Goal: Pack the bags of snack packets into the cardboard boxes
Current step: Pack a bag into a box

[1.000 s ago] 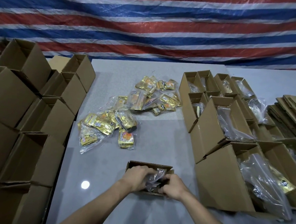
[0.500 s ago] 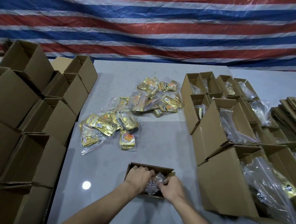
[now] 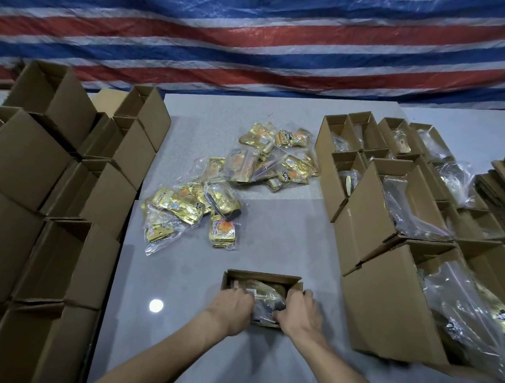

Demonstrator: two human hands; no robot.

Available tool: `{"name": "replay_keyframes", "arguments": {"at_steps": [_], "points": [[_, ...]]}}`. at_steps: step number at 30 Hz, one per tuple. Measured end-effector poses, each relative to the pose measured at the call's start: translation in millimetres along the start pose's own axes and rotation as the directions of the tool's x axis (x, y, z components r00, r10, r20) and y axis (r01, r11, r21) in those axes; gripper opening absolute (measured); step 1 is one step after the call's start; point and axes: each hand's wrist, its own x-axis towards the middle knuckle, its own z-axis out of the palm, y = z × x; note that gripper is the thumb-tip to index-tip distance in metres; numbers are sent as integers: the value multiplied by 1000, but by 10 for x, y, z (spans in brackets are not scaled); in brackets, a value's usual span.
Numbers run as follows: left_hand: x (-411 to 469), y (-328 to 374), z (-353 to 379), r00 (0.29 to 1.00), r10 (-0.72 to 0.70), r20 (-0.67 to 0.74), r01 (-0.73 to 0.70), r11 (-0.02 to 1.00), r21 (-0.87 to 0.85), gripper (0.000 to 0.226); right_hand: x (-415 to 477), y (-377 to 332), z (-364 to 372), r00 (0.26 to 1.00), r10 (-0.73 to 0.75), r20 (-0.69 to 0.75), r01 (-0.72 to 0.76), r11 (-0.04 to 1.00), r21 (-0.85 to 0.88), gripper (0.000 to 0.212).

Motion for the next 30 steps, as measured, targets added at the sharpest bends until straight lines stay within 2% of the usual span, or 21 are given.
{"name": "replay_keyframes", "arguments": {"at_steps": [4, 6, 8, 13, 15, 18, 23, 27, 28, 30], "points": [[45, 7, -80, 985, -100, 139, 133, 957, -256, 46, 5, 16, -54, 999, -27, 26, 25, 997, 72, 8], [44, 20, -80, 970, -79, 231, 144, 950, -278, 55, 25, 49, -78, 997, -56, 48, 50, 992, 120, 21], [32, 17, -45, 964, -73, 254, 138, 959, -249, 62, 54, 95, -108, 993, -88, 80, 77, 987, 141, 31], [31, -16, -46, 976, -44, 213, 88, 976, -199, 65, 103, 162, -173, 965, -155, 214, 142, 987, 74, 34], [40, 34, -50, 988, -44, 149, 58, 994, -95, 69, 90, 161, -190, 953, -165, 255, 157, 986, 54, 33], [99, 126, -53, 990, -88, 108, 86, 996, 23, 74, 60, 177, -185, 940, -175, 293, 164, 984, 65, 36], [131, 160, -69, 986, -101, 133, 111, 991, -75, 58, -12, 178, -154, 959, -173, 224, 146, 981, 131, 40], [39, 81, 65, 992, -36, -122, 30, 998, -55, 38, -67, 175, -168, 973, -155, 172, 127, 978, 164, 32], [17, 69, 108, 989, -9, -151, 0, 998, -60, 37, -83, 170, -169, 976, -149, 160, 123, 980, 159, 29], [-12, 66, 193, 994, 39, -107, -46, 997, -65, 37, -107, 168, -155, 976, -143, 166, 116, 980, 162, 26]]}}
